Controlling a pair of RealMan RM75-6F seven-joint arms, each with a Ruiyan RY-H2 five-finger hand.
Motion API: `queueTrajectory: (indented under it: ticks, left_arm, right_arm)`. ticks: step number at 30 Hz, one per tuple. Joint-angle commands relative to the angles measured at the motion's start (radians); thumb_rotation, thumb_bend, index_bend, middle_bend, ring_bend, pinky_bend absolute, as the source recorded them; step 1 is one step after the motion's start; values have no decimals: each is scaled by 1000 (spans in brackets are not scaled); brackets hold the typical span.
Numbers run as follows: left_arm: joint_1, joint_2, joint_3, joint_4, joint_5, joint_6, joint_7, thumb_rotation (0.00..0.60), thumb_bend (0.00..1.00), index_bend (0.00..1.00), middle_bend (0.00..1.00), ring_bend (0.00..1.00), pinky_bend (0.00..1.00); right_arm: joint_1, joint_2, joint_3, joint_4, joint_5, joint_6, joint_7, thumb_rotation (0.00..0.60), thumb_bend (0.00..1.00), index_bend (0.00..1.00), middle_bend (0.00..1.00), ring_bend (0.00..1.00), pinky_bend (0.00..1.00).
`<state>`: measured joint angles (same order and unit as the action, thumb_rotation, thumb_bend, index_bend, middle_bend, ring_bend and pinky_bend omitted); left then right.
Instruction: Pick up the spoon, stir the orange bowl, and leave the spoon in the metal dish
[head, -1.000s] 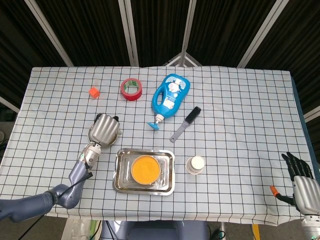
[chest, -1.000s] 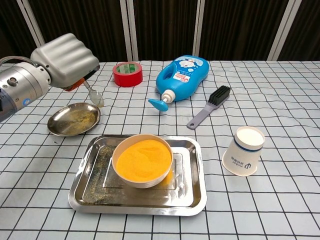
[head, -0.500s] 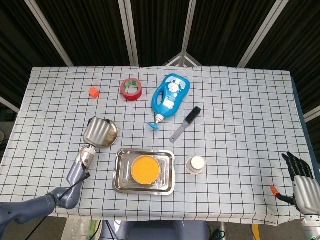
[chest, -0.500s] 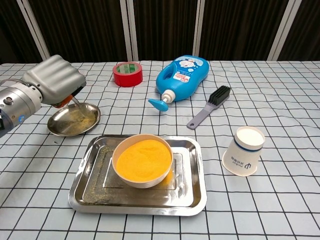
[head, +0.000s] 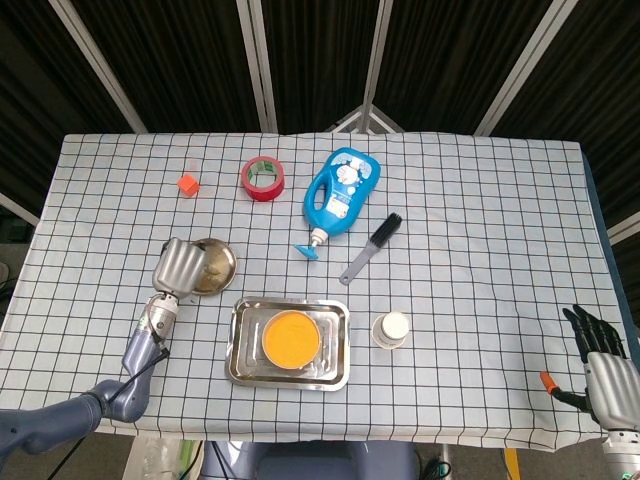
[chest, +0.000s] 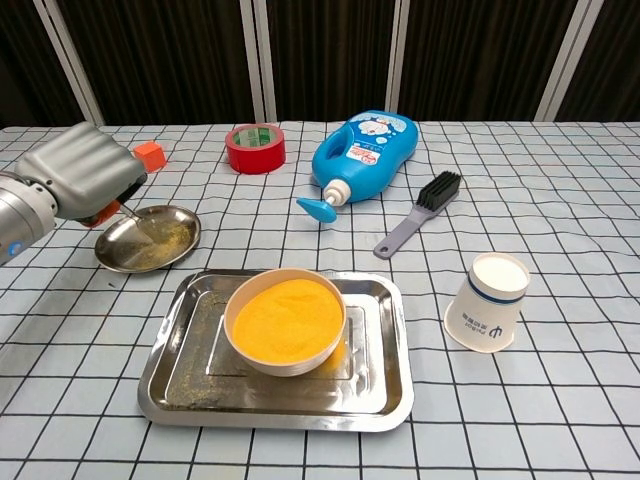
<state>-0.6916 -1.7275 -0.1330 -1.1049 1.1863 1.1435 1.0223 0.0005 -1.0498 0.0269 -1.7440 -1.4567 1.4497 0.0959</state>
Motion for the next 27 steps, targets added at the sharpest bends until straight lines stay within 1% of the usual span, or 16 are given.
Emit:
queueTrajectory:
  ticks: [1,4,11,16,19,21,24,27]
  left_arm:
    - [3,1,7,3,14,4,-24,600,489,536,974,998,1000]
    - [4,1,6,5,20,9,-37,600,415,491,967,997,1000]
    - [13,26,-7,-20,22,29,-67,600,325,451,967,997,1000]
    - [26,62,-1,-50,33,40,-87,600,317,435,966,997,1000]
    - [42,80,0,-80,42,58,-128,600,317,434,960,993,1000]
    - [56,94,2,-109,55,80,-167,600,317,430,941,973,1000]
    - [96,125,10,-177,93,141,-263,600,313,379,845,889,962]
    - [149,174,32,-257,133,208,-346,600,285,272,601,706,807]
  right_arm:
    - [0,0,0,0,1,0,-1,600,311,0,0,0,0]
    - [-1,0,1,-1,2,2,0,600,311,0,0,0,0]
    - [-2,1,1,1,-1,4,5,600,311,0,0,0,0]
    - [-2,1,0,0,-4,4,5,600,311,0,0,0,0]
    - [-2,1,-1,0,-3,3,6,600,312,0,0,0,0]
    - [-2,2,-1,0,-2,2,7,600,312,0,0,0,0]
    - [-2,2,-1,1,-1,0,6,600,312,0,0,0,0]
    - [-1,2,-2,3,-4,0,1,600,312,0,0,0,0]
